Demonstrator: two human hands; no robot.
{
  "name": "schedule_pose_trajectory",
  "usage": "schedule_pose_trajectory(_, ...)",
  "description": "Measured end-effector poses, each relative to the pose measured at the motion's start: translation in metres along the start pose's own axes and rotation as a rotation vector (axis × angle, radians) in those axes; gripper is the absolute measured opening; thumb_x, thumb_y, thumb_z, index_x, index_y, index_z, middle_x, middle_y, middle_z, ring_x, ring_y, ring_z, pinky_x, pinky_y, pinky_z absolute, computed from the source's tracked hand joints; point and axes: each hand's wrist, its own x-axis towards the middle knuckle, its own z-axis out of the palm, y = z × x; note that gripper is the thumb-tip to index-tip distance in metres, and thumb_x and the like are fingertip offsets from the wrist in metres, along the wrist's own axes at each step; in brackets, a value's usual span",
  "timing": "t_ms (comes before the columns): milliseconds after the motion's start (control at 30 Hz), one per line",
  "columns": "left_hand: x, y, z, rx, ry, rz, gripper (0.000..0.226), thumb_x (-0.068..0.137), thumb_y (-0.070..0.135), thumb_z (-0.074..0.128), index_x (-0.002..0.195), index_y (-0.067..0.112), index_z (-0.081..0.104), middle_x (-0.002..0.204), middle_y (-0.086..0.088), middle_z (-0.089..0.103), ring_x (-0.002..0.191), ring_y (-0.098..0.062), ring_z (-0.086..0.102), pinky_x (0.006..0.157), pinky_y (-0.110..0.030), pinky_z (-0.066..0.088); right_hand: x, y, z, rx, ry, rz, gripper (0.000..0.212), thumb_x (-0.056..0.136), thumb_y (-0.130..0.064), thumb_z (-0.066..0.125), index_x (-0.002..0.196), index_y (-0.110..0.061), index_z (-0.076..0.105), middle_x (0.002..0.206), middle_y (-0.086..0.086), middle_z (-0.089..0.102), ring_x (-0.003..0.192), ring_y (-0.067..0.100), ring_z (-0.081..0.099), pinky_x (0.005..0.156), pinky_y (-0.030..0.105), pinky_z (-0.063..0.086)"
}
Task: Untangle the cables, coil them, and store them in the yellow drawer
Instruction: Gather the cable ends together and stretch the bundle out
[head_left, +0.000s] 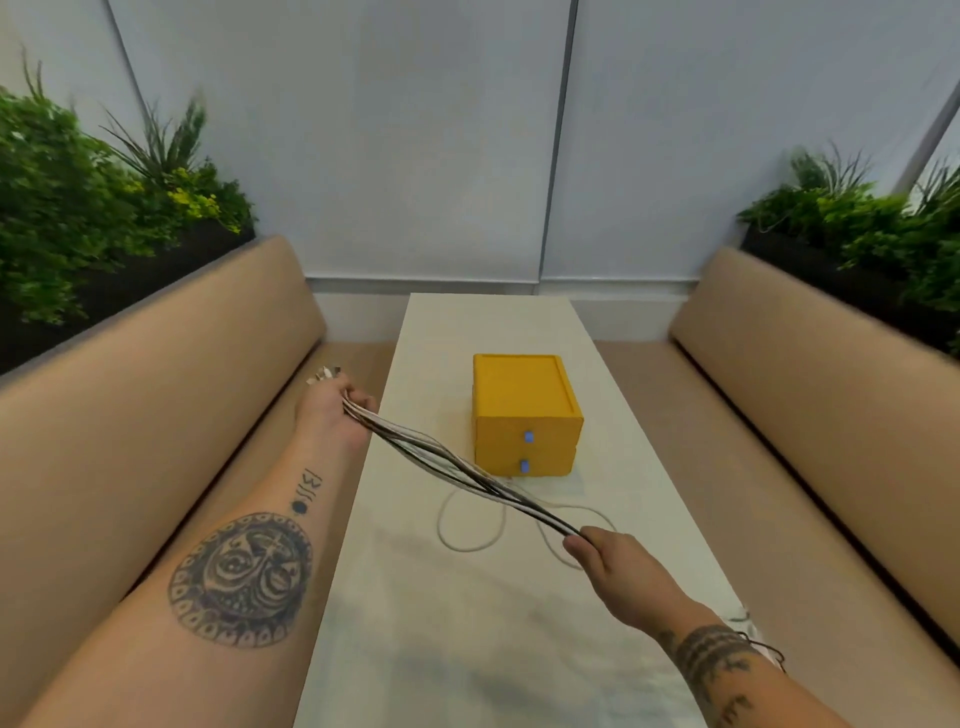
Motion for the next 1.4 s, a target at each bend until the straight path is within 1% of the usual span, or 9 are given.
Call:
schedule_pose_trajectory(467, 0.003, -0.073, -0.095, -0.141, 0.219, -0.385, 0.023, 0.101, 0.007, 0.039, 0.081, 0.005, 0.049, 0.072, -0.005, 0.055, 0.044, -0.013, 0.056, 0.038, -0.018, 0.048, 0.011, -0.074, -0.056, 0.149, 0.04, -0.134, 0.047, 0.104, -0.044, 0.041, 0.07, -0.013, 0.049, 0.06, -0.001, 0.046, 0.051, 0.006, 0.041, 0.059, 0.032, 0.034)
schedule_pose_trajectory(567, -0.008, -0.086, -0.105, -0.079, 0.133, -0.422, 0.029, 0.102, 0.02, 0.037, 0.087, 0.005, 0.056, 0.071, -0.015, 0.067, 0.055, -0.026, 0.066, 0.054, -0.032, 0.057, 0.017, -0.091, -0.063, 0.142, 0.041, -0.158, 0.044, 0.104, -0.048, 0.039, 0.067, -0.025, 0.047, 0.06, -0.001, 0.047, 0.051, 0.006, 0.041, 0.06, 0.034, 0.036)
schedule_pose_trajectory(733, -0.031, -0.105, -0.116, 0.101, 0.175, -0.599, 0.06, 0.098, 0.054, 0.034, 0.134, 0.008, 0.042, 0.136, -0.023, 0.052, 0.116, -0.041, 0.06, 0.098, -0.052, 0.044, 0.026, -0.112, -0.066, 0.119, 0.02, -0.151, 0.048, 0.103, -0.051, 0.038, 0.083, -0.015, 0.062, 0.069, -0.002, 0.055, 0.066, 0.009, 0.055, 0.067, 0.037, 0.043)
schedule_pose_trajectory(867, -0.06, -0.136, -0.111, 0.357, 0.37, -0.604, 0.082, 0.088, 0.07, 0.026, 0.132, 0.003, 0.045, 0.104, -0.018, 0.065, 0.066, -0.034, 0.063, 0.063, -0.039, 0.056, 0.037, -0.117, -0.061, 0.109, 0.021, -0.181, 0.049, 0.103, -0.052, 0.037, 0.076, -0.016, 0.057, 0.073, 0.006, 0.056, 0.071, 0.024, 0.054, 0.067, 0.038, 0.042)
schedule_pose_trajectory(967, -0.088, -0.152, -0.095, 0.354, 0.409, -0.622, 0.084, 0.086, 0.081, 0.025, 0.113, 0.007, 0.052, 0.08, -0.005, 0.056, 0.058, -0.025, 0.058, 0.052, -0.025, 0.05, 0.044, -0.118, -0.063, 0.11, 0.037, -0.215, 0.05, 0.105, -0.049, 0.036, 0.069, -0.016, 0.049, 0.063, 0.001, 0.047, 0.06, 0.017, 0.044, 0.056, 0.034, 0.031)
schedule_pose_trajectory(1100, -0.104, -0.154, -0.053, 0.116, 0.079, -0.611, 0.094, 0.074, 0.093, 0.007, 0.083, 0.012, 0.054, 0.08, -0.012, 0.067, 0.065, -0.028, 0.065, 0.06, -0.025, 0.044, 0.054, -0.112, -0.069, 0.107, 0.027, -0.223, 0.044, 0.104, -0.052, 0.035, 0.07, -0.027, 0.048, 0.067, -0.004, 0.05, 0.063, 0.012, 0.047, 0.055, 0.03, 0.03)
schedule_pose_trajectory(1200, -0.109, -0.14, -0.019, -0.166, -0.176, -0.462, 0.118, 0.07, 0.097, 0.019, 0.114, -0.006, 0.057, 0.123, -0.026, 0.066, 0.116, -0.041, 0.062, 0.102, -0.053, 0.046, 0.059, -0.102, -0.072, 0.085, -0.016, -0.279, 0.049, 0.103, -0.055, 0.036, 0.085, -0.017, 0.062, 0.07, -0.003, 0.056, 0.069, 0.015, 0.054, 0.056, 0.031, 0.033)
schedule_pose_trajectory(1267, -0.104, -0.125, 0.002, -0.309, -0.14, -0.371, 0.103, 0.082, 0.086, 0.033, 0.116, -0.009, 0.054, 0.11, -0.025, 0.07, 0.114, -0.037, 0.063, 0.105, -0.053, 0.045, 0.055, -0.094, -0.076, 0.056, -0.1, -0.322, 0.047, 0.103, -0.054, 0.036, 0.085, -0.018, 0.062, 0.072, -0.005, 0.056, 0.07, 0.016, 0.054, 0.057, 0.03, 0.034)
schedule_pose_trajectory(1400, -0.073, -0.093, 0.016, -0.567, 0.279, -0.272, 0.018, 0.101, 0.017, 0.033, 0.088, 0.011, 0.045, 0.066, 0.0, 0.044, 0.057, -0.015, 0.05, 0.043, -0.026, 0.05, 0.043, -0.063, -0.076, -0.067, -0.28, -0.367, 0.05, 0.102, -0.058, 0.035, 0.075, -0.019, 0.051, 0.072, 0.001, 0.052, 0.067, 0.02, 0.048, 0.061, 0.036, 0.035)
